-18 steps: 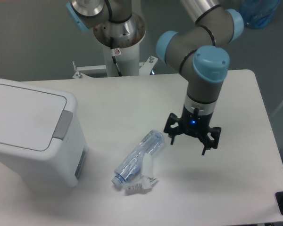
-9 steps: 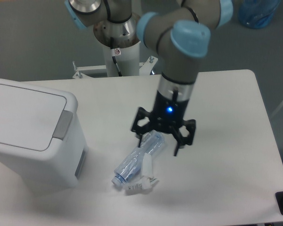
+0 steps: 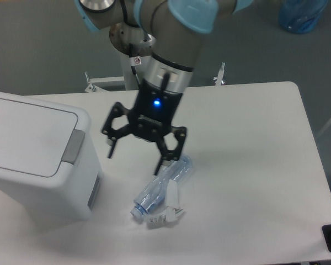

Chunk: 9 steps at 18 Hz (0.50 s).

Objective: Open the trash can
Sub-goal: 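Move the open gripper over the table toward the white trash can lid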

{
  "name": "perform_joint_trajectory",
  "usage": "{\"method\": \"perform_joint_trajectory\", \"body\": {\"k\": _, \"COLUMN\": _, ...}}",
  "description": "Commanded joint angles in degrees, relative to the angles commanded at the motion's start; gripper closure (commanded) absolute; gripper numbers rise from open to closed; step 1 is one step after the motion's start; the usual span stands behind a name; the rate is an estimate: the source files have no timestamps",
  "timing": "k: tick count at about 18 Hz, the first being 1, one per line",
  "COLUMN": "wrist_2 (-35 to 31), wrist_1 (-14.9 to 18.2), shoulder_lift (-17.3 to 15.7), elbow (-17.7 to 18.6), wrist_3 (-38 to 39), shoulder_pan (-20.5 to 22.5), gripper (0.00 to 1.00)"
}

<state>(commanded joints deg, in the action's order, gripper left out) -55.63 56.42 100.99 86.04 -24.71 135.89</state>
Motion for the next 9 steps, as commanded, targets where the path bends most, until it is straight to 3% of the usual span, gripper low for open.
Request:
{"method": "perform_joint_trajectory", "body": {"k": 6, "wrist_2": -4.3, "wrist_1": 2.5, "shoulder_lift": -1.8, "elbow": 2.2, "wrist_3": 1.0, "shoulder_pan": -0.4, "gripper": 0.0}}
{"method": "perform_joint_trajectory", "body": {"k": 9, "wrist_2": -6.9, "wrist_1": 9.8, "shoulder_lift": -1.1, "elbow": -1.2, "wrist_3": 0.6, "shoulder_pan": -1.5, "gripper": 0.0}}
